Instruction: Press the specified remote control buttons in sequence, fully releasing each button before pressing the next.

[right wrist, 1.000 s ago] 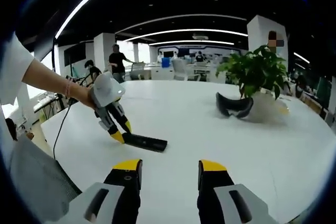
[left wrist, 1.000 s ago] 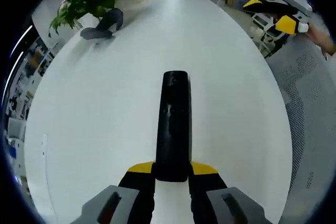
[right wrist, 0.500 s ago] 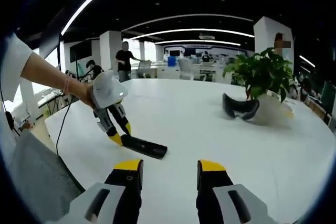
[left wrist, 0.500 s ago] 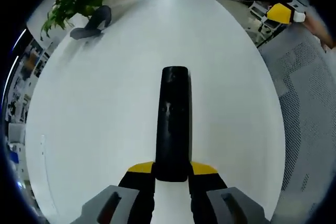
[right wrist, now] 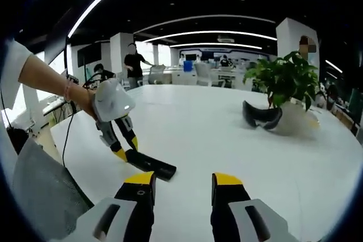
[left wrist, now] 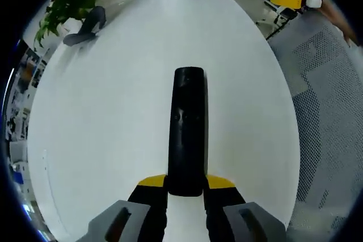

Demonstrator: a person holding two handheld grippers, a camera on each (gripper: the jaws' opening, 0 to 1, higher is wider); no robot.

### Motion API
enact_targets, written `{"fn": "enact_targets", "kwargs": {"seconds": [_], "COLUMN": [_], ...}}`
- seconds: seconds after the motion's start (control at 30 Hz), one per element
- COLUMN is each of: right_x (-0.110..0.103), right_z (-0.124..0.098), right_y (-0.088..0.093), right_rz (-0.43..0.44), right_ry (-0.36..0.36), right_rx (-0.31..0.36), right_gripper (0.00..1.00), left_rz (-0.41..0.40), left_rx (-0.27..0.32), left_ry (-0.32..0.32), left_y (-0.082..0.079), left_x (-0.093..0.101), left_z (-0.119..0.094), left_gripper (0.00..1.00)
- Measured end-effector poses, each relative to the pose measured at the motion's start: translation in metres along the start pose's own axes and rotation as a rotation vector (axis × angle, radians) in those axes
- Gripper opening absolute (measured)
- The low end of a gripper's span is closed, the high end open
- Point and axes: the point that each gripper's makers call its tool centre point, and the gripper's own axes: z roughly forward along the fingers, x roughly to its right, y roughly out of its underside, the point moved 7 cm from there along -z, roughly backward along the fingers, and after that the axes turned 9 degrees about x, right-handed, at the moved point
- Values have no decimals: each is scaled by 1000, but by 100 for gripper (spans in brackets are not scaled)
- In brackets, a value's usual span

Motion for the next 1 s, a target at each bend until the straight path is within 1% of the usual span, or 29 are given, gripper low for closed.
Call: {"fn": "enact_targets", "kwargs": {"seconds": [0.17,0.27,0.43,0.57,0.63,0.67,0.73,0.83,1.0], "right_x": [-1,-2,-5,-7,-8,-7,-6,-8,-9], "right_z": [1,1,2,3,2,3,5,4,4], "right_y": [0,1,1,0,-1,0,1,1,0], "right_rz": [-4,-3,-10,-21,-22,-16,-6,4,12], "right_ry": [-11,-20,-44,-58,-62,-61,-64,-86,-92], "right_rx": [-5,-8,-18,-12,-4,-9,-23,-10,-8], "right_gripper": [36,36,35,35,35,34,33,34,33], "left_rz": [-2,-18,-22,-15,-31,-34,-13,-9,-20], "left_rx": [0,2,1,2,2,-2,-8,-20,-38], "left_ry": [5,7,3,0,1,9,14,9,2], "left_y": [3,4,5,6,7,7,7,7,7], "left_x": [12,16,24,30,33,37,42,49,55], "left_z": [-2,-3,-3,-4,-4,-5,-5,-5,-6], "left_gripper": [23,23,23,23,23,23,23,23,23]}}
